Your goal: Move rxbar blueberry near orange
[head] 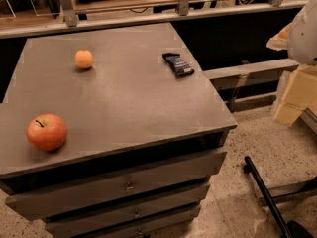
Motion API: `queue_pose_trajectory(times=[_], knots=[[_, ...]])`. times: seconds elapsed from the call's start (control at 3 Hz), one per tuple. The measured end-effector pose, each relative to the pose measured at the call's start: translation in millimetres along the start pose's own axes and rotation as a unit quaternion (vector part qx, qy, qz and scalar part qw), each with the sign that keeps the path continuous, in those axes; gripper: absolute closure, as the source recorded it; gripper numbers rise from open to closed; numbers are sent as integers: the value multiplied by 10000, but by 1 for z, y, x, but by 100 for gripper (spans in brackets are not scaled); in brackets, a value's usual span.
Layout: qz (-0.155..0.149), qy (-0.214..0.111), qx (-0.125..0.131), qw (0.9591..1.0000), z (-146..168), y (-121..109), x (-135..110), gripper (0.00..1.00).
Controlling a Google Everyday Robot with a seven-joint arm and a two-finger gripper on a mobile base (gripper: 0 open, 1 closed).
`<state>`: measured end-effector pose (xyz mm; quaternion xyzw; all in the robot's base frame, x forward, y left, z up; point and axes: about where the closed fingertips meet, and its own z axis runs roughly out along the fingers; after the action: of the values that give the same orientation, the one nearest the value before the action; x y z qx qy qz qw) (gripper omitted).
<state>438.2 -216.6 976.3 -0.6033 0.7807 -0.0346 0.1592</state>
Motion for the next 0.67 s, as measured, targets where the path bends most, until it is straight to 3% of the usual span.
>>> queue_pose_trajectory(times=[0.33,0.67], knots=[[29,-58,7,10000,2,-3,-3,0],[236,-471,30,9986,14,-26,-25,0]])
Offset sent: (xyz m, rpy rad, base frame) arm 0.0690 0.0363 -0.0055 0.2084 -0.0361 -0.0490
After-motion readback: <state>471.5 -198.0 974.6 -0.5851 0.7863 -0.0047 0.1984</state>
